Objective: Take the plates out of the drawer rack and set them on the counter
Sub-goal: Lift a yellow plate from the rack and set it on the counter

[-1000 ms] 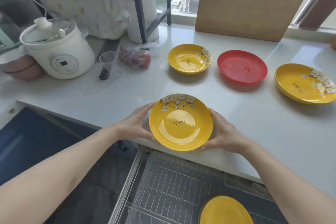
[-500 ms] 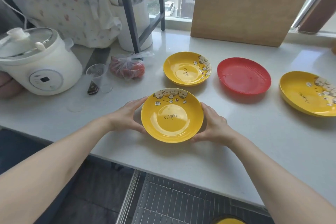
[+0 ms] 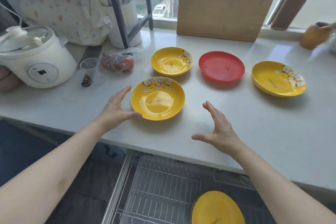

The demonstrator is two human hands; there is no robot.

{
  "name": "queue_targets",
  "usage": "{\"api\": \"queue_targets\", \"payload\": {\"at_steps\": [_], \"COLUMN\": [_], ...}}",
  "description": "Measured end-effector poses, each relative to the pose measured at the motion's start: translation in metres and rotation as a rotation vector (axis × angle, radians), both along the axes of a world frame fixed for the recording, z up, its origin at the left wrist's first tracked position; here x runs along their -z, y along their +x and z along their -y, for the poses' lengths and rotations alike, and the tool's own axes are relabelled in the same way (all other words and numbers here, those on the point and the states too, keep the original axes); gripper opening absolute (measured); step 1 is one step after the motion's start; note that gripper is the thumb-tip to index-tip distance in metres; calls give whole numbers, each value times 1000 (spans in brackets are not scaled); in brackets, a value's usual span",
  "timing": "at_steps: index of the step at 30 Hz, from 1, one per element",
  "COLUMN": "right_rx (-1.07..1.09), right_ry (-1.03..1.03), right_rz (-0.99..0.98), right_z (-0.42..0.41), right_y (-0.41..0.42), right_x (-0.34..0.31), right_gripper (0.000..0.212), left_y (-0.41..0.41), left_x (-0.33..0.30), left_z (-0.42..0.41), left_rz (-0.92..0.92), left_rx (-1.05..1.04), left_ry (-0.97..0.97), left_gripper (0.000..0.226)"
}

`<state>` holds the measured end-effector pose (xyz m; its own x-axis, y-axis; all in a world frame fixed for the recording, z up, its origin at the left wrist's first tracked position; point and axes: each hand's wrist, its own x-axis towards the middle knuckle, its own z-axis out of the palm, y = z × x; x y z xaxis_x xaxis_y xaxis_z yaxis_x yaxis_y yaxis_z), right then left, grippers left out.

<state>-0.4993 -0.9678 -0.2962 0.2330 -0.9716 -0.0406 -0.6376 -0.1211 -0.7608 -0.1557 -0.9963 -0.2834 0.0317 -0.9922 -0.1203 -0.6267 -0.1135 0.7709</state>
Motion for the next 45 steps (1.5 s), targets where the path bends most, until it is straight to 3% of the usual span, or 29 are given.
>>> {"api": "queue_targets", "payload": {"at_steps": [3, 6, 12, 17, 20, 29, 45], "right_rx": [-26, -102, -179, -105, -96, -57, -87], "right_ry": [13, 57, 281, 425, 489, 456, 424], "right_rz": [52, 39, -247, -450, -510, -314, -190], "right_z": [-55, -120, -220, -246, -247, -240, -231], "right_y": [-29, -60, -130, -169, -180, -175, -178], "right_x": [-11, -8, 79, 162, 210, 269, 260], "right_gripper": [114, 107, 114, 124, 128, 131, 143], "left_y": [-55, -113, -186, -200, -205, -214, -217], "left_x": [-20, -15, 95, 191, 232, 284, 290], "left_z": [-55, -118, -209, -237, -238, -240, -241], "left_rz": [-30, -70, 121, 442, 531, 392, 228], "left_rx": [41, 237, 528, 613, 614, 532, 517], "left_ry": [-189, -226, 95, 277, 316, 276, 323], "left_gripper": [98, 97, 105, 120, 124, 134, 146]}}
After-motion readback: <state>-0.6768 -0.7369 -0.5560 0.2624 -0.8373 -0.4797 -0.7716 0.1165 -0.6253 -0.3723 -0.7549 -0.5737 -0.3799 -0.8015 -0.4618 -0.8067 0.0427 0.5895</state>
